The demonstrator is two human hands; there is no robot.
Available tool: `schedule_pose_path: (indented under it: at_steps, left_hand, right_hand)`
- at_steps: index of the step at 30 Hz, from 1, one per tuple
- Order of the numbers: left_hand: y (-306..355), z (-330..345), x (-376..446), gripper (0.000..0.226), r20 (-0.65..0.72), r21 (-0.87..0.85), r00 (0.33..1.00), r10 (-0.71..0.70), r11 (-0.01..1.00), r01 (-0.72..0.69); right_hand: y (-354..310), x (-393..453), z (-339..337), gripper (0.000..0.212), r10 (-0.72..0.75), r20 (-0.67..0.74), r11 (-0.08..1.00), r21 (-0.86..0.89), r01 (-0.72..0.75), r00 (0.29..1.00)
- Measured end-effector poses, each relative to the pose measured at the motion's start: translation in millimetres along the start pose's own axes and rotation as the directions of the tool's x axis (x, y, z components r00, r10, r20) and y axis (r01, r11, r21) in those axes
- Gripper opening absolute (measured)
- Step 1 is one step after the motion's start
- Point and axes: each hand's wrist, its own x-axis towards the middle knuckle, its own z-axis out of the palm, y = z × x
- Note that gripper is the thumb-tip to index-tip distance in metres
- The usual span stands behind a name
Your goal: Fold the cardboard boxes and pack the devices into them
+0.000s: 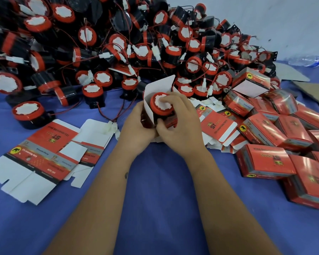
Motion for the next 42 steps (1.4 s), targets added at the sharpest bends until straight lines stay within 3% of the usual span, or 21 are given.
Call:
schedule_pose_path:
  at_steps: [6, 11, 13, 14, 16, 17, 19, 22, 29, 31, 33, 35, 37, 42]
  left_hand:
    - [-2, 2, 0, 0.057, -0.02, 0.012, 1.0, -0.016, 1.0, 0.016]
    - [3, 5, -4, 0.052, -0.079, -0.185, 0.995, -0.061, 0.982, 0.046]
    - [7, 3, -5, 0.056, -0.126, -0.268, 0.99, -0.058, 0.963, 0.022]
    - [9, 2, -5, 0.057, -0.145, -0.301, 0.987, -0.063, 0.954, 0.016]
    - [12, 1, -5, 0.051, -0.171, -0.323, 0.983, -0.071, 0.946, 0.012]
    - [12, 2, -5, 0.043, -0.181, -0.311, 0.981, -0.075, 0.95, 0.015]
    - [11, 3, -4, 0.03, -0.206, -0.266, 0.974, -0.091, 0.963, 0.033]
    - [8, 4, -2, 0.013, -0.238, -0.205, 0.966, -0.097, 0.978, 0.048]
    - [7, 8, -3, 0.02, -0.27, -0.054, 0.963, -0.013, 0.999, -0.002]
    - [6, 11, -3, 0.013, -0.317, -0.018, 0.948, 0.0, 1.0, -0.006]
    - [6, 14, -5, 0.009, -0.366, 0.01, 0.931, -0.003, 1.0, 0.007]
    - [6, 16, -5, 0.007, -0.399, 0.038, 0.917, -0.005, 0.999, 0.022]
    - [6, 16, -5, 0.006, -0.404, 0.047, 0.915, -0.009, 0.998, 0.031]
    - [6, 14, -4, 0.011, -0.366, -0.006, 0.93, -0.044, 0.999, 0.045]
  right_hand:
    - [-2, -3, 7, 0.023, 0.054, -0.011, 0.971, -0.232, -0.055, 0.998]
    - [-2, -3, 3, 0.026, 0.018, -0.229, 0.997, -0.073, -0.036, 0.973]
    - [-5, 0, 0, 0.033, 0.177, -0.28, 0.98, 0.136, -0.144, 0.943]
    - [-7, 2, -1, 0.039, 0.308, -0.224, 0.922, 0.311, -0.232, 0.925]
    - [-10, 7, -3, 0.048, 0.525, 0.016, 0.673, 0.605, -0.426, 0.851]
    - [-9, 11, -3, 0.05, 0.591, 0.125, 0.549, 0.662, -0.511, 0.797]
    - [-6, 15, -5, 0.05, 0.664, 0.248, 0.413, 0.665, -0.622, 0.706]
    - [-6, 18, -8, 0.038, 0.7, 0.283, 0.362, 0.651, -0.667, 0.656]
    - [-17, 22, -22, 0.013, 0.549, 0.156, 0.405, 0.81, -0.424, 0.821]
    - [-23, 23, -22, 0.009, 0.523, 0.08, 0.515, 0.763, -0.39, 0.849]
    - [-27, 21, -21, 0.016, 0.486, -0.044, 0.671, 0.658, -0.341, 0.873]
    - [-32, 18, -20, 0.023, 0.431, -0.128, 0.756, 0.593, -0.279, 0.893]
    - [-37, 18, -21, 0.025, 0.371, -0.124, 0.786, 0.57, -0.24, 0.92]
    - [-49, 15, -14, 0.017, 0.129, 0.074, 0.851, 0.504, -0.149, 0.989]
